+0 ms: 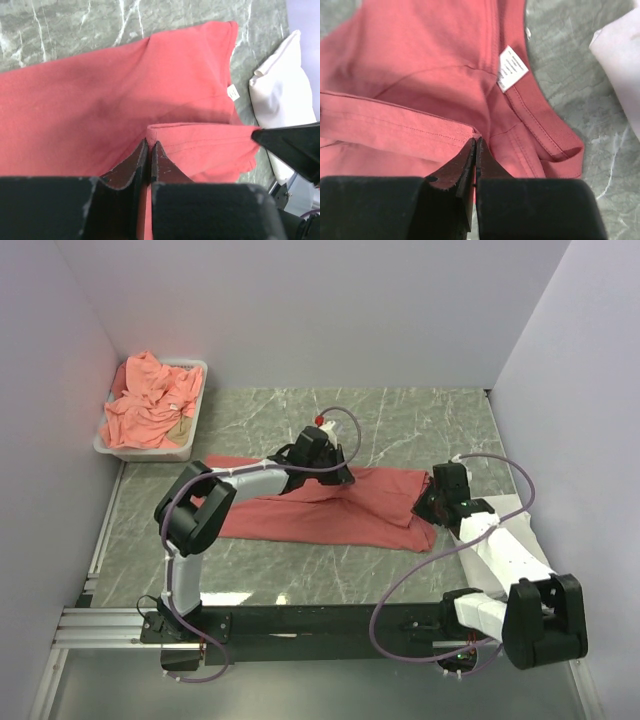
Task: Fold and stack the t-shirts
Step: Fold the tshirt
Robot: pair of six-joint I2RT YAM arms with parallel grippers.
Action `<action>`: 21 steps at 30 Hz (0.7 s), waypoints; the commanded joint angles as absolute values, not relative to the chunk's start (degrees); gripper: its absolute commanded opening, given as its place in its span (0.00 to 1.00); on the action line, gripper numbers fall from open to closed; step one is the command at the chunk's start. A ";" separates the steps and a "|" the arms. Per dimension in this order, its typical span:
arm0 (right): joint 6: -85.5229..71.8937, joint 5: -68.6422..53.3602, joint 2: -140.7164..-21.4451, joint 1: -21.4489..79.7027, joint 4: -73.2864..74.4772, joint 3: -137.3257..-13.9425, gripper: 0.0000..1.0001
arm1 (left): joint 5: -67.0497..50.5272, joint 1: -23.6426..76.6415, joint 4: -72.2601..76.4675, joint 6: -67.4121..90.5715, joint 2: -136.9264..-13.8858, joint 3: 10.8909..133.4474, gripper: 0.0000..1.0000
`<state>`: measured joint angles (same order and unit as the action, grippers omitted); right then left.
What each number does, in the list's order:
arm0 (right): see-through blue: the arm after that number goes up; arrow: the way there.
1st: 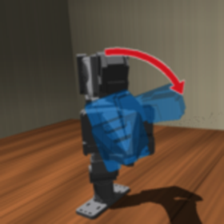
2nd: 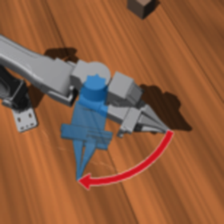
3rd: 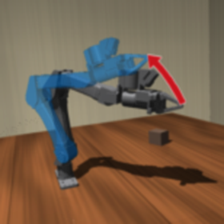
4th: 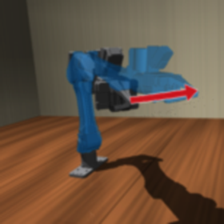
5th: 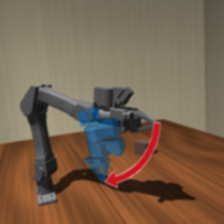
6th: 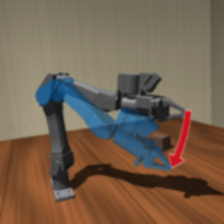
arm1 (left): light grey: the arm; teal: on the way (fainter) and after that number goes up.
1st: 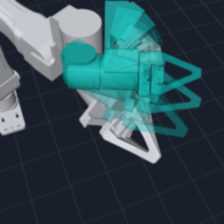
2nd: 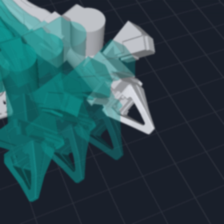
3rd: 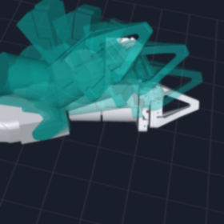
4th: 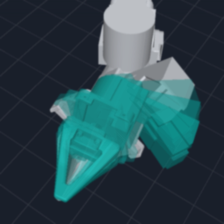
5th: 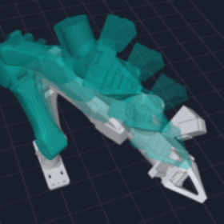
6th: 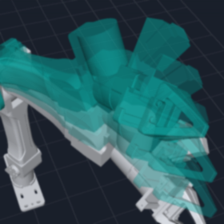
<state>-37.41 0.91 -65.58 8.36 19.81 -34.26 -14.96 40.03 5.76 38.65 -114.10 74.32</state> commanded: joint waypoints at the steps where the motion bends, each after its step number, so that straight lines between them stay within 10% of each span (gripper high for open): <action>1: -35.95 2.90 -62.14 7.91 21.53 -37.00 0.03 | -14.33 40.43 9.75 39.11 -110.04 72.16 0.04; 21: -33.57 3.77 -62.75 15.37 23.20 -36.92 0.02 | -9.67 42.10 16.35 40.96 -105.03 59.59 0.01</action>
